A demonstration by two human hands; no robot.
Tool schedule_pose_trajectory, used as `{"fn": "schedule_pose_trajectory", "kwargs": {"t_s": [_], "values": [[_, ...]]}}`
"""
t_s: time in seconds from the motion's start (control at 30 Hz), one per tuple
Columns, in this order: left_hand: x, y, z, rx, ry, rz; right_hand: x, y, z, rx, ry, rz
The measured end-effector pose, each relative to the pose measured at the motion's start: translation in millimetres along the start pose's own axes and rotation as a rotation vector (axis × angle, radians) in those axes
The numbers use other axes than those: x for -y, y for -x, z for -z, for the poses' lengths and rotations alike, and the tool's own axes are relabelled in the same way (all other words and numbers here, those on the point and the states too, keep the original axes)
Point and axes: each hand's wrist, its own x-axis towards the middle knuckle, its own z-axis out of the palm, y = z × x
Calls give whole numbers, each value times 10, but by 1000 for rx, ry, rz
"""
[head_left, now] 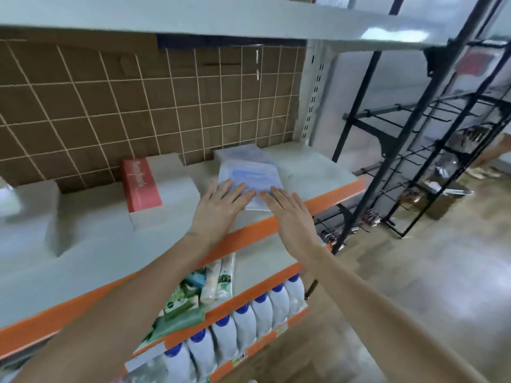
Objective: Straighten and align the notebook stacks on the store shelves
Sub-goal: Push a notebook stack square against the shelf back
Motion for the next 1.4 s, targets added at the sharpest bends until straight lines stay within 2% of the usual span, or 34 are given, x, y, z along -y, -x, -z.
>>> {"fn": "schedule_pose_trajectory", "kwargs": {"t_s": [0.23, 0.3, 0.4, 0.43, 0.53, 0.67, 0.87, 0.97, 1.17, 1.4], "values": [[14, -546, -602, 35, 23, 82, -635, -724, -296, 140, 43, 73], [42, -663, -732, 168, 55, 144, -766, -869, -366, 174, 37, 89], [82, -759, -942, 532, 131, 213, -971, -1071, -457, 226, 31, 126], [89, -769, -990, 555, 146, 235, -1041, -1131, -485, 242, 12, 134], [52, -764, -1061, 527, 161, 341, -1248, -1315, -574, 277, -54, 162], [-27, -744, -1062, 511, 261, 574, -1499, -1487, -698, 341, -90, 248], [-272, -727, -1053, 256, 401, 771, -1771, -1554, -814, 369, -292, 330], [-345, -752, -1017, 138, 403, 775, -1789, -1562, -855, 348, -358, 346], [-354, -711, -970, 153, 286, 764, -1718, -1535, -885, 284, -418, 364], [-341, -708, -1007, 95, 174, 719, -1730, -1518, -908, 134, -453, 200]]}}
